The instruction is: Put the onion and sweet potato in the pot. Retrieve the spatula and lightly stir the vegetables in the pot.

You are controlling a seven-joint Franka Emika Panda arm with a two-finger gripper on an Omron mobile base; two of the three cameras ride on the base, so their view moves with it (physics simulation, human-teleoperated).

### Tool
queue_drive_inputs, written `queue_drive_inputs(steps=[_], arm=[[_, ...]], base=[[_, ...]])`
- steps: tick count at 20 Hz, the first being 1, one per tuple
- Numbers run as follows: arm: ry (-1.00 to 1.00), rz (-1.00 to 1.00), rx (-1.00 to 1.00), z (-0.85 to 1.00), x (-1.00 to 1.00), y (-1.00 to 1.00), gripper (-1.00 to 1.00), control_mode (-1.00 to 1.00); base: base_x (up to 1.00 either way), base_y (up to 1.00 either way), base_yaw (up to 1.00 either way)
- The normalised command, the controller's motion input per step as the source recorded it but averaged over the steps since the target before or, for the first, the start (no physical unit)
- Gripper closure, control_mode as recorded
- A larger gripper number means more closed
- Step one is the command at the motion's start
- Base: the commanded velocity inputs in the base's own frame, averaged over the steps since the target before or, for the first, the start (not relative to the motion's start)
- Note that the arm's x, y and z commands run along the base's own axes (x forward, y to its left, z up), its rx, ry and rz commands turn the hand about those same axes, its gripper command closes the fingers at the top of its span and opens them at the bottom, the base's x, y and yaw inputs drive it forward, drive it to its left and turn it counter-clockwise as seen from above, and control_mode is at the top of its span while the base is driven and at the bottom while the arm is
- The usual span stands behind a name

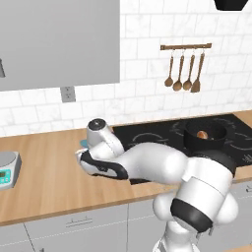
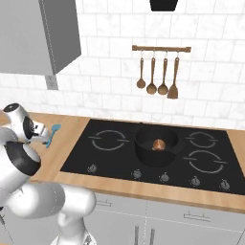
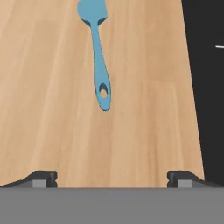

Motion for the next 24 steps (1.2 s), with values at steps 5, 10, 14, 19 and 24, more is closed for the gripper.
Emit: queue_drive_inputs(steps=[5,10,14,19,24], arm=[[0.01,0.00,0.00,-0.44,0.53,0.08,-1.00,-1.00],[0.01,0.00,0.00,-0.34,0.65,0.15,-1.00,-1.00],[0.03,0.00,0.00,-0.29,0.58,0.25,-1.00,-1.00],[0.06,0.00,0.00,-0.29,0.37,0.29,-1.00,-1.00],[0.04,-0.01,-0.03,-0.30,0.09,0.06,1.00,-1.00]], base=[[0.00,0.00,0.00],[0.00,0.00,0.00],[0.00,0.00,0.00],[0.00,0.00,0.00],[0.00,0.00,0.00]])
